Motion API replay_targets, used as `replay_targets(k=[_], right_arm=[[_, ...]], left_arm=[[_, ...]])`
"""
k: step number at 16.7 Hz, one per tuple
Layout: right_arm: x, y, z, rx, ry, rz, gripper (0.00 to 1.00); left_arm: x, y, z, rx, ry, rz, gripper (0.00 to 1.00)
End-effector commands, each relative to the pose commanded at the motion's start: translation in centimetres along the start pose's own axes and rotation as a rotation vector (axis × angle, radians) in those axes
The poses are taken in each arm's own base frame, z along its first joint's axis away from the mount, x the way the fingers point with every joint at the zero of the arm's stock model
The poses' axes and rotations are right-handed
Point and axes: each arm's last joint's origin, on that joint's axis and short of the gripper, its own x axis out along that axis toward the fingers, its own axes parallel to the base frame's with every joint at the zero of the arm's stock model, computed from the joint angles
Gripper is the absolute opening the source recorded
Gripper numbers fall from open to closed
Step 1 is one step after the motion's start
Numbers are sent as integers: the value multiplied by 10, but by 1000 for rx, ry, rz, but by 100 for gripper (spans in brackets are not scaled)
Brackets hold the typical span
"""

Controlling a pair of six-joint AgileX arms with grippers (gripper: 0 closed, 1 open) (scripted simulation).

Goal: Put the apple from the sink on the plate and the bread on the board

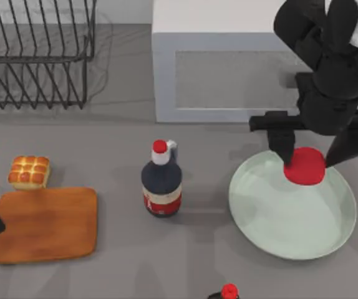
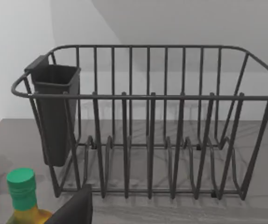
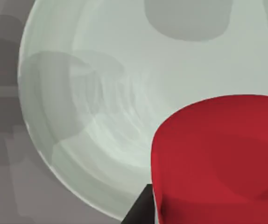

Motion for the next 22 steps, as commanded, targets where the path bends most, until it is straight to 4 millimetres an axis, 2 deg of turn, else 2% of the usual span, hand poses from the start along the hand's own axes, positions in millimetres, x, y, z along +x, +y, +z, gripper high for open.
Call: replay_targets(k=[3, 4, 15, 18, 22], right_arm=[[0, 0, 0, 0, 0, 0, 98], [0, 0, 0, 0, 0, 0, 100], [-4, -5, -3, 1, -26, 14, 100], [-19, -24, -16, -1, -127, 61, 100], [-41, -66, -58, -5, -363, 144, 100]], left_arm=[[0, 0, 0, 0, 0, 0, 100], [0, 0, 0, 0, 0, 0, 100], [0, 0, 0, 0, 0, 0, 100], [0, 0, 0, 0, 0, 0, 100], [0, 0, 0, 0, 0, 0, 100]])
